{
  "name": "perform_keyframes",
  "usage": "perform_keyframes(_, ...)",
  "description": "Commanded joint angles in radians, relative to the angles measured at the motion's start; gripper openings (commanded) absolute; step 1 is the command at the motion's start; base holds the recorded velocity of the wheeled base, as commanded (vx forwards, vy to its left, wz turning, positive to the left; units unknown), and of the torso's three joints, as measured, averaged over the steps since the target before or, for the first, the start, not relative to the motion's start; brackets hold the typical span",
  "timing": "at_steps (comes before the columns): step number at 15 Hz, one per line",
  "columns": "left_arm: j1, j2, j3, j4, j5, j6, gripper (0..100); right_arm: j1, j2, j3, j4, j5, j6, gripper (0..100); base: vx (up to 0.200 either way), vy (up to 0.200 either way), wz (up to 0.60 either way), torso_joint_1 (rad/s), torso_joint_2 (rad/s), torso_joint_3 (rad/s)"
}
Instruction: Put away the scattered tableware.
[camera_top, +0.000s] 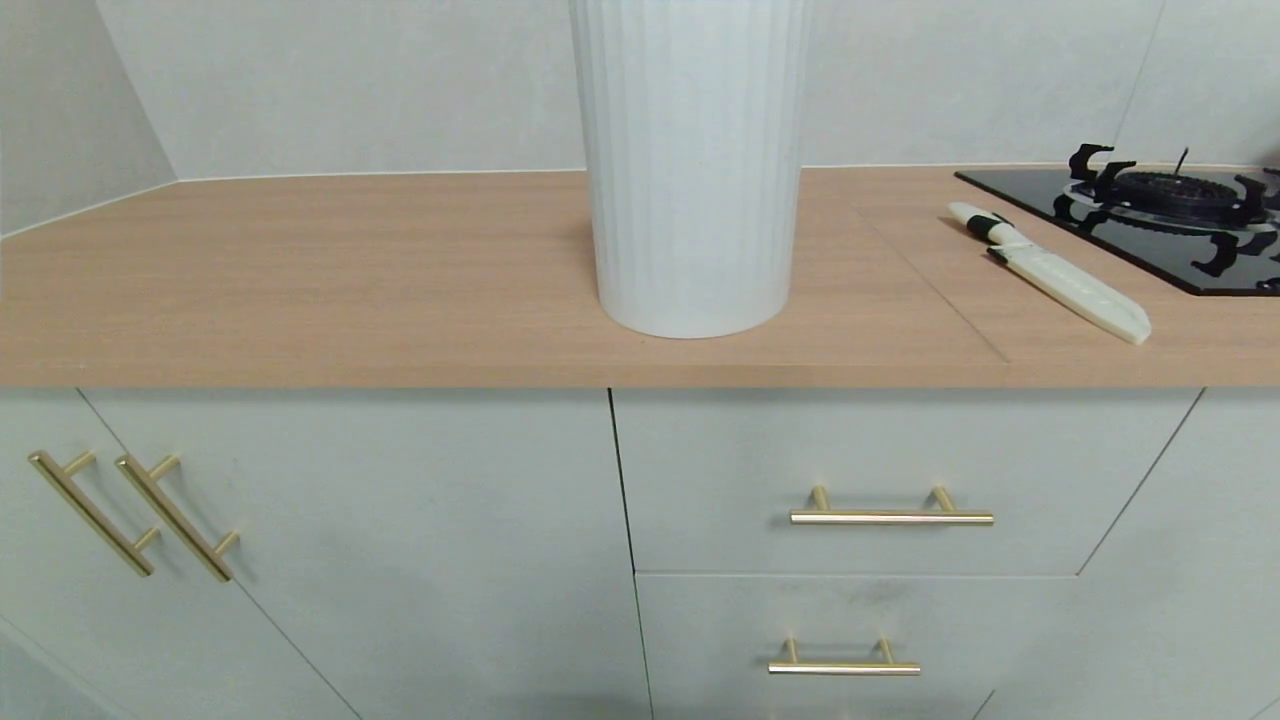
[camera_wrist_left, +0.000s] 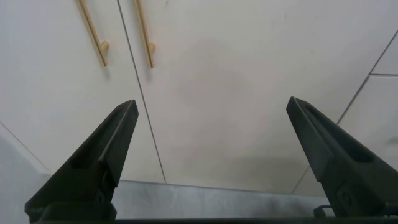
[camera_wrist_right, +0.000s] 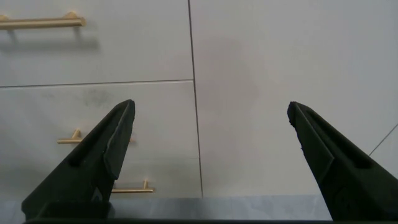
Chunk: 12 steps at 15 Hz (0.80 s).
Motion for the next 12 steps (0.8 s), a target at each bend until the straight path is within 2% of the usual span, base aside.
perform_keyframes(1, 0.001, 0.0, 0.0, -0.001, 0.0, -0.001, 100, -0.001, 0.002, 0.0, 0.0, 0.0, 0.0, 100, 0.0, 0.0, 0.0, 0.0, 0.0, 0.0)
perform_keyframes(4, 0.001, 0.0, 0.0, -0.001, 0.0, -0.001, 100, 0.001, 0.002, 0.0, 0.0, -0.001, 0.0, 100, 0.0, 0.0, 0.0, 0.0, 0.0, 0.0)
perform_keyframes(9, 0.001, 0.0, 0.0, -0.001, 0.0, -0.002, 100, -0.001, 0.0, 0.0, 0.0, 0.0, 0.0, 100, 0.2, 0.0, 0.0, 0.0, 0.0, 0.003)
perform_keyframes(12, 0.001, 0.0, 0.0, -0.001, 0.0, -0.002, 100, 0.001, 0.002, 0.0, 0.0, -0.001, 0.0, 100, 0.0, 0.0, 0.0, 0.0, 0.0, 0.0)
